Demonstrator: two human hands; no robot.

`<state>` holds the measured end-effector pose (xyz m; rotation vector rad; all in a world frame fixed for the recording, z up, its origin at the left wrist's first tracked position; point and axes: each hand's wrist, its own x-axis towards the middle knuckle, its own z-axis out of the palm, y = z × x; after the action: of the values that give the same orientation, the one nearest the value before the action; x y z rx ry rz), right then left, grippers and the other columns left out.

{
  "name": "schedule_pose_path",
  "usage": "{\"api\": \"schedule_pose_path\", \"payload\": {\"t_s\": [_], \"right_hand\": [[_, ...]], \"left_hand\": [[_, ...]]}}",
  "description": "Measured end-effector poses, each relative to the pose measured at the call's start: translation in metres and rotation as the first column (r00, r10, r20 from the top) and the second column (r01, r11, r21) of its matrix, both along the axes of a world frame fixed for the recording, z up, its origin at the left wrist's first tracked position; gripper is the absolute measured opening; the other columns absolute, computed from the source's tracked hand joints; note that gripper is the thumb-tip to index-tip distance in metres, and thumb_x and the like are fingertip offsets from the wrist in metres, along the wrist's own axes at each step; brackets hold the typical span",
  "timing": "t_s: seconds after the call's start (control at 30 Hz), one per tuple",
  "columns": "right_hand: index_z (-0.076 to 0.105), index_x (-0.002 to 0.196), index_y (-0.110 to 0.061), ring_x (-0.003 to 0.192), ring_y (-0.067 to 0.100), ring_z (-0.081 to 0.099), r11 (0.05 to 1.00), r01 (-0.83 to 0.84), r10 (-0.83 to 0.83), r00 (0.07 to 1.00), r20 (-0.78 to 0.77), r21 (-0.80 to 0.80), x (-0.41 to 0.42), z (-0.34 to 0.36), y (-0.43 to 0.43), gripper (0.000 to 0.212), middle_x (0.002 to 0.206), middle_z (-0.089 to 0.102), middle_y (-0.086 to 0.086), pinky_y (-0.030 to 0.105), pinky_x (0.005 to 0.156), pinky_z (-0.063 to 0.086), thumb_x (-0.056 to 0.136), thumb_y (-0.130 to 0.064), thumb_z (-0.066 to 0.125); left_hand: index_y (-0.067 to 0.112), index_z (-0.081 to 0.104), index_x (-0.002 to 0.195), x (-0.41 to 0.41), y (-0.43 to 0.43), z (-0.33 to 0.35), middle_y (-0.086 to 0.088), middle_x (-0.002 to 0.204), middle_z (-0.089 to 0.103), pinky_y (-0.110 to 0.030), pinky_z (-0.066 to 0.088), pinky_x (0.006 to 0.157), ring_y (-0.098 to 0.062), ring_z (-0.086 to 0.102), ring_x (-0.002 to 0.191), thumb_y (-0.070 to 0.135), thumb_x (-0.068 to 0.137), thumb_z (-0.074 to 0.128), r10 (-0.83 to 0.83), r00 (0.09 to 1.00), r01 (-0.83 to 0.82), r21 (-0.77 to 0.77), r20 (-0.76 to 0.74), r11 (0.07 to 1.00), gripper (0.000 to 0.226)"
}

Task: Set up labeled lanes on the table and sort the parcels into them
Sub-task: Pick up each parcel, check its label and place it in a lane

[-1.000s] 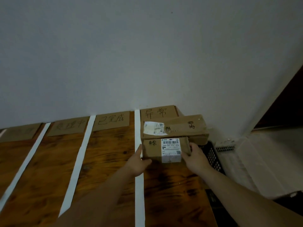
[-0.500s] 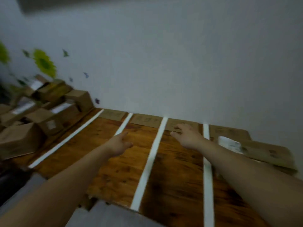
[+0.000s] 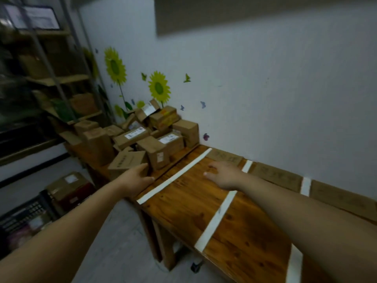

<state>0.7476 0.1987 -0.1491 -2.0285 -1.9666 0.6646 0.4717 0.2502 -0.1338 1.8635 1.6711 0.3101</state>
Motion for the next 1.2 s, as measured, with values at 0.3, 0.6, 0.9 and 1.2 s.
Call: {"api": "schedule_pose_path", "payload": {"t_s": [0.3, 0.6, 0.9, 1.2], "right_hand": [[0.033, 0.147, -0.020, 0.135, 0.026, 0.038, 0.995, -0.087, 0.081, 0.990, -0.113, -0.043, -0.068, -0.030, 0.167, 0.065, 0.152, 0.034, 0.006, 0.037, 0.106, 0.037, 0.094, -0.055, 0.044], [0.036, 0.146, -0.023, 0.122, 0.023, 0.049, 0.989, -0.105, 0.080, 0.973, -0.217, -0.107, -0.148, -0.030, 0.308, 0.062, 0.144, 0.044, 0.004, 0.036, 0.097, 0.044, 0.093, -0.052, 0.049], [0.045, 0.138, -0.028, 0.125, 0.021, 0.047, 1.000, 0.006, -0.009, 0.991, -0.133, -0.019, -0.258, -0.039, 0.427, 0.055, 0.143, 0.046, 0.000, 0.040, 0.103, 0.041, 0.090, -0.056, 0.048], [0.030, 0.148, -0.023, 0.133, 0.026, 0.039, 0.992, 0.023, -0.042, 0.988, -0.152, -0.125, -0.357, -0.041, 0.520, 0.063, 0.153, 0.032, 0.007, 0.035, 0.102, 0.036, 0.094, -0.050, 0.049]], "left_hand": [[0.024, 0.025, 0.149, -0.081, 0.124, -0.020, -0.005, 0.149, 0.037, -0.032, 0.037, 0.104, -0.022, 0.041, 0.131, 0.030, 0.090, 0.061, 0.118, 0.993, -0.118, -0.089, -0.013, 0.989, 0.069], [0.021, 0.018, 0.151, -0.153, 0.254, -0.022, -0.005, 0.157, 0.022, -0.040, 0.027, 0.113, -0.024, 0.027, 0.141, 0.034, 0.091, 0.058, 0.175, 0.982, -0.179, -0.056, -0.074, 0.982, 0.073], [0.022, 0.020, 0.151, -0.258, 0.404, -0.036, -0.007, 0.157, 0.020, -0.041, 0.031, 0.112, -0.027, 0.026, 0.141, 0.031, 0.091, 0.059, 0.120, 0.993, -0.120, 0.000, 0.000, 0.993, 0.072], [0.020, 0.027, 0.147, -0.334, 0.514, -0.029, -0.007, 0.147, 0.038, -0.034, 0.042, 0.099, -0.023, 0.047, 0.126, 0.025, 0.091, 0.059, 0.073, 0.992, -0.070, -0.032, 0.105, 0.997, 0.065]]}}
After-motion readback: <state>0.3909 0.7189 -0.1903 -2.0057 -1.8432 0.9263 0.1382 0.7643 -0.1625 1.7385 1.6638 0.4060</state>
